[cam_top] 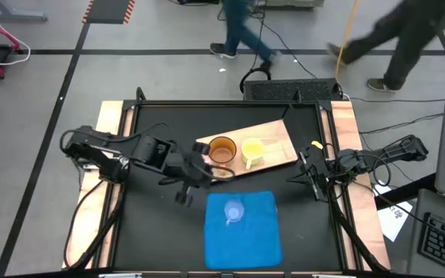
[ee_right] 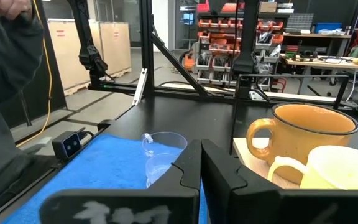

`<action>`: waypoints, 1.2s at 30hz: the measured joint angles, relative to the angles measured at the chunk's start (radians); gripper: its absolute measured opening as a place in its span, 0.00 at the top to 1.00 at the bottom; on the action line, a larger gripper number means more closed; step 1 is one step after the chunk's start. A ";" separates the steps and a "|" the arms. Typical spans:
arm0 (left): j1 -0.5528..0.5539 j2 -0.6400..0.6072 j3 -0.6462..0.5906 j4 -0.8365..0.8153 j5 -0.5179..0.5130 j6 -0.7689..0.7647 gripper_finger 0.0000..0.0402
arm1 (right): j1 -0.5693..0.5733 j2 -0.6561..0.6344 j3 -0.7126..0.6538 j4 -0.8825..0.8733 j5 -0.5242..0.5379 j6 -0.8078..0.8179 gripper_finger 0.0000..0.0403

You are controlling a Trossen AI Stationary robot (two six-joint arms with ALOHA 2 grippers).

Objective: Stack small to large cups/mugs on shelf
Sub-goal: Put the transparent mug on the shelf

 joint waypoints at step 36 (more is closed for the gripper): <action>-0.079 -0.789 -1.046 0.801 -0.290 -0.071 1.00 | 0.000 0.000 0.000 -0.007 0.000 0.006 1.00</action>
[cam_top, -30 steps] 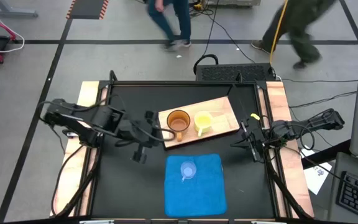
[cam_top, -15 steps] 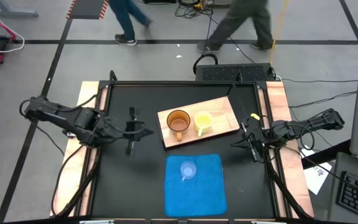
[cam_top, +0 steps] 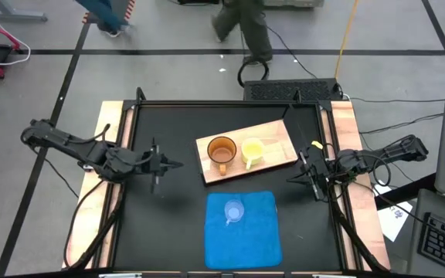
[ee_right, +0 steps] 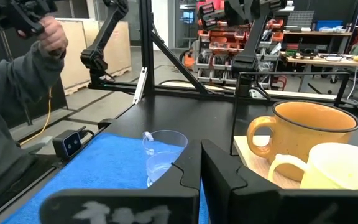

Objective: Stack small to large cups/mugs on shelf
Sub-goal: Put the transparent mug on the shelf

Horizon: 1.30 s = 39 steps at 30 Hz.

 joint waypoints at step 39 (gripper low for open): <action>0.409 -0.351 -0.701 0.676 0.459 0.100 1.00 | 0.000 0.003 0.000 0.024 0.007 -0.063 1.00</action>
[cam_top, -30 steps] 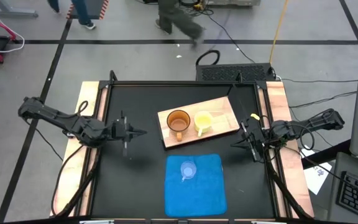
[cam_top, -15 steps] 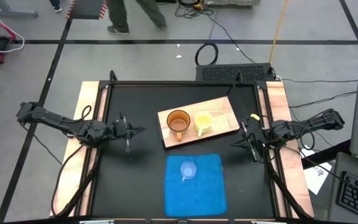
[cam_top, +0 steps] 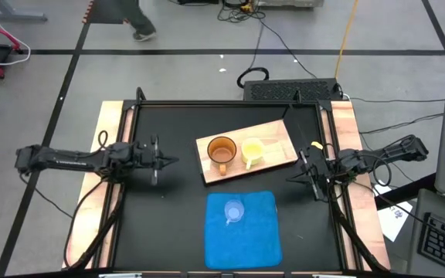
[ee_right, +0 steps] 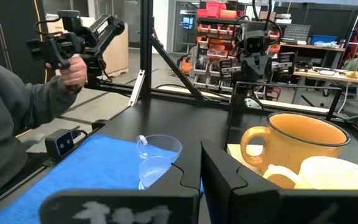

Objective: Stack small to large cups/mugs on shelf
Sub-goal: Put the transparent mug on the shelf

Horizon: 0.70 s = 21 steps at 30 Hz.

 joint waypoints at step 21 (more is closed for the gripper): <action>0.033 0.002 -0.056 0.048 0.104 0.006 0.99 | 0.000 0.151 0.000 0.192 -0.009 0.011 1.00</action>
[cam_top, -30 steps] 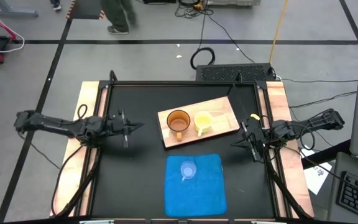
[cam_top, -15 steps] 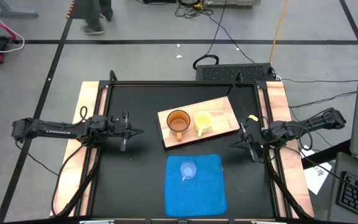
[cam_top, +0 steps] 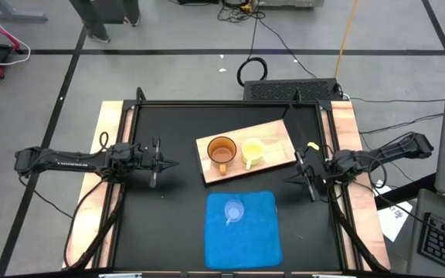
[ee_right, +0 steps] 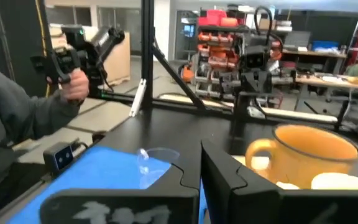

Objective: Stack small to large cups/mugs on shelf
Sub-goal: Put the transparent mug on the shelf

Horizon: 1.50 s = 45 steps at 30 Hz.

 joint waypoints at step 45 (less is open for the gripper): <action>0.000 0.000 0.000 -0.029 0.023 -0.011 0.94 | 0.000 0.559 0.461 -0.044 -0.093 -0.002 0.71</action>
